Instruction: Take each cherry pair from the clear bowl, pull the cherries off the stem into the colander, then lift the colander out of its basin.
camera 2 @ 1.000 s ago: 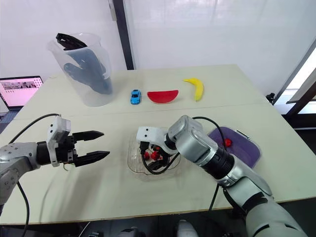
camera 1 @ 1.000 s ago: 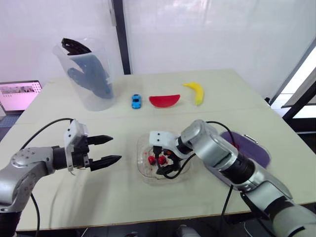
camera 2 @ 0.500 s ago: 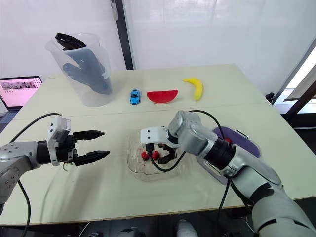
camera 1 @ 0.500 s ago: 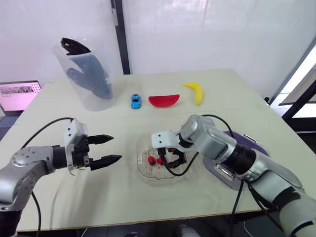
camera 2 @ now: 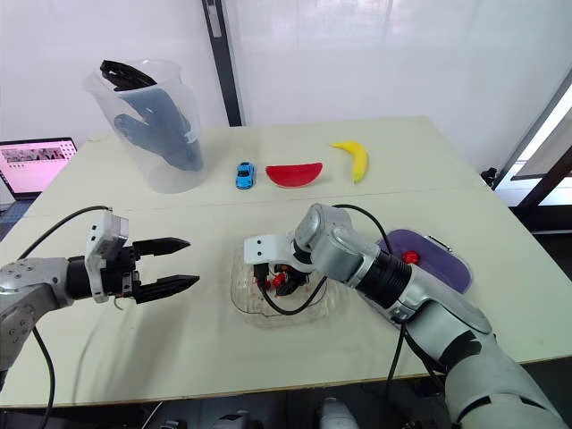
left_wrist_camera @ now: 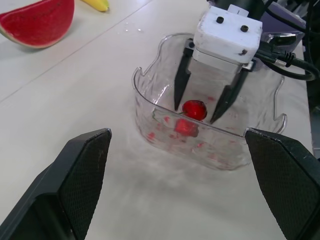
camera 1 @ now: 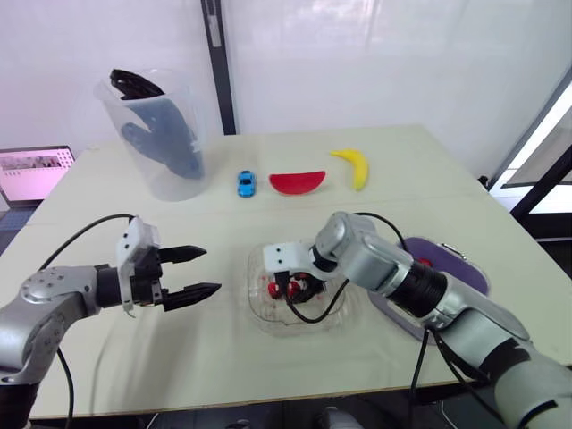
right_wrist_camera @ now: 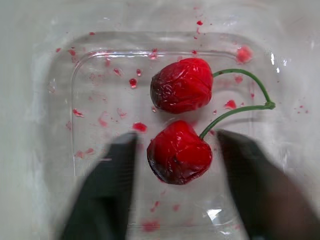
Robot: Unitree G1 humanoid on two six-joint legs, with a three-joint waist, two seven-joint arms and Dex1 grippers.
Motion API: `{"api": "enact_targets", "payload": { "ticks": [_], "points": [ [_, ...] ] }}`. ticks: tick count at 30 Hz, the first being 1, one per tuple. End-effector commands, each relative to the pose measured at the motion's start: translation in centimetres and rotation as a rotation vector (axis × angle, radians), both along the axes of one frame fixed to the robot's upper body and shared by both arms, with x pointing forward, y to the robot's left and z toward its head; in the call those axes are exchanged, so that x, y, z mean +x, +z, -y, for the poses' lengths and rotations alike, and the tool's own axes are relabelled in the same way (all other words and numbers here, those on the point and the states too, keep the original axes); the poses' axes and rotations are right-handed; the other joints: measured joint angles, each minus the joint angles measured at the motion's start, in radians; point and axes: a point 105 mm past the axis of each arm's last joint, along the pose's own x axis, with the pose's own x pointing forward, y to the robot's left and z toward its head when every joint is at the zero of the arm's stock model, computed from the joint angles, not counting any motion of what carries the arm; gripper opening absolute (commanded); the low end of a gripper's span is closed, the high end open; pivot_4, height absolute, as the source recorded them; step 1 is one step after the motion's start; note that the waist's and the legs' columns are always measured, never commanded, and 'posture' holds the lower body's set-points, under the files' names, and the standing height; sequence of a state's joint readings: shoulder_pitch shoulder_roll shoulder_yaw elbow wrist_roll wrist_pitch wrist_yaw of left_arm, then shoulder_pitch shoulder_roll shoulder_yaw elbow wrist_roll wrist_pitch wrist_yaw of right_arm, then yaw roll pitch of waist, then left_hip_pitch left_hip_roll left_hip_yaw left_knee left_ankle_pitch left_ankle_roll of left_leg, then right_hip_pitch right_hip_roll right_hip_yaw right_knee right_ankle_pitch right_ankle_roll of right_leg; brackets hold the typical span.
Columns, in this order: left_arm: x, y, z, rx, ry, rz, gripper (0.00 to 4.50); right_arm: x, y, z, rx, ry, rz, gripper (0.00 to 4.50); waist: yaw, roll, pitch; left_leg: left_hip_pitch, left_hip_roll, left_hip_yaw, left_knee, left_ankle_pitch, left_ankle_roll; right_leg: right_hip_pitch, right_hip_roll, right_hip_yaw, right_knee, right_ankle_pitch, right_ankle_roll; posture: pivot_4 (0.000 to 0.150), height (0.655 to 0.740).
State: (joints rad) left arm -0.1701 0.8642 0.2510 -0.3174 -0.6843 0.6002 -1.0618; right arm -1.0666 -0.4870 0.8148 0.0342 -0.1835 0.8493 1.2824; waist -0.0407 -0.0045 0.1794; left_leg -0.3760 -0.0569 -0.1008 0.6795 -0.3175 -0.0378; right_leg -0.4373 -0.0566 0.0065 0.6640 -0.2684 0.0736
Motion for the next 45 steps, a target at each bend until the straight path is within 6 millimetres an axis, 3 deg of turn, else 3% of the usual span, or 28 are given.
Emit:
{"api": "enact_targets", "payload": {
  "ticks": [1,7,15,19,27,30,33,39,45],
  "points": [
    [-0.1,1.2,-0.1,0.008,-0.008,0.056,4.50,0.1,0.6,-0.1,0.008,0.007,0.028,1.65,0.000,0.000,0.000,0.000,0.000,0.000,0.000,0.000,0.000,0.000,0.000,0.000,0.000,0.000,0.000,0.150,0.7400],
    [0.0,1.2,0.0,0.005,-0.016,0.060,4.50,-0.4,2.3,-0.2,0.051,0.029,0.056,1.65,0.000,0.000,0.000,0.000,0.000,0.000,0.000,0.000,0.000,0.000,0.000,0.000,0.000,0.000,0.000,0.150,0.7400],
    [0.8,2.7,0.4,-0.077,-0.038,0.071,4.50,-1.9,6.7,0.1,0.191,0.107,0.173,1.65,0.003,0.000,0.000,-0.001,0.000,0.000,0.000,0.000,0.000,-0.001,0.000,0.000,0.000,0.000,0.000,0.150,0.7400],
    [1.3,4.9,1.1,-0.196,-0.066,0.060,4.50,-2.6,9.4,-0.5,0.326,0.226,0.336,1.65,0.004,0.000,0.000,-0.001,0.000,0.000,0.000,0.000,0.000,-0.001,0.000,0.000,0.000,0.000,0.000,0.150,0.7400],
    [3.1,12.0,1.9,-0.527,-0.114,0.088,4.50,-1.0,14.9,-1.7,0.492,0.308,1.031,1.65,0.000,-0.001,0.000,-0.001,0.000,0.000,0.001,0.000,-0.001,-0.001,0.000,0.000,0.001,0.000,0.000,0.150,0.7400],
    [3.9,12.6,2.4,-0.550,-0.118,0.076,4.50,-0.9,14.7,-1.7,0.421,0.378,1.218,1.65,0.000,-0.001,0.000,-0.001,-0.001,0.000,0.001,0.001,-0.001,-0.001,0.000,0.000,0.002,0.000,0.000,0.150,0.7400],
    [4.8,12.0,3.8,-0.479,-0.115,0.046,4.50,-0.8,14.2,-1.6,0.302,0.436,1.374,1.65,0.000,-0.001,0.000,-0.001,-0.001,0.000,0.001,0.001,-0.001,-0.002,0.000,0.000,0.002,0.000,0.000,0.150,0.7400],
    [5.2,11.2,5.7,-0.355,-0.154,0.033,4.50,-1.3,13.1,-2.0,0.255,0.505,1.387,1.65,-0.002,-0.001,0.000,-0.001,-0.001,0.001,0.001,0.001,-0.001,-0.002,0.001,0.001,0.002,0.000,0.000,0.150,0.7400],
    [5.2,11.4,6.3,-0.314,-0.170,0.038,4.50,-1.4,12.7,-1.9,0.227,0.530,1.387,1.65,-0.002,-0.001,0.000,-0.001,-0.001,0.001,0.001,0.001,-0.001,-0.002,0.001,0.001,0.002,0.000,0.000,0.150,0.7400]
  ]
}}
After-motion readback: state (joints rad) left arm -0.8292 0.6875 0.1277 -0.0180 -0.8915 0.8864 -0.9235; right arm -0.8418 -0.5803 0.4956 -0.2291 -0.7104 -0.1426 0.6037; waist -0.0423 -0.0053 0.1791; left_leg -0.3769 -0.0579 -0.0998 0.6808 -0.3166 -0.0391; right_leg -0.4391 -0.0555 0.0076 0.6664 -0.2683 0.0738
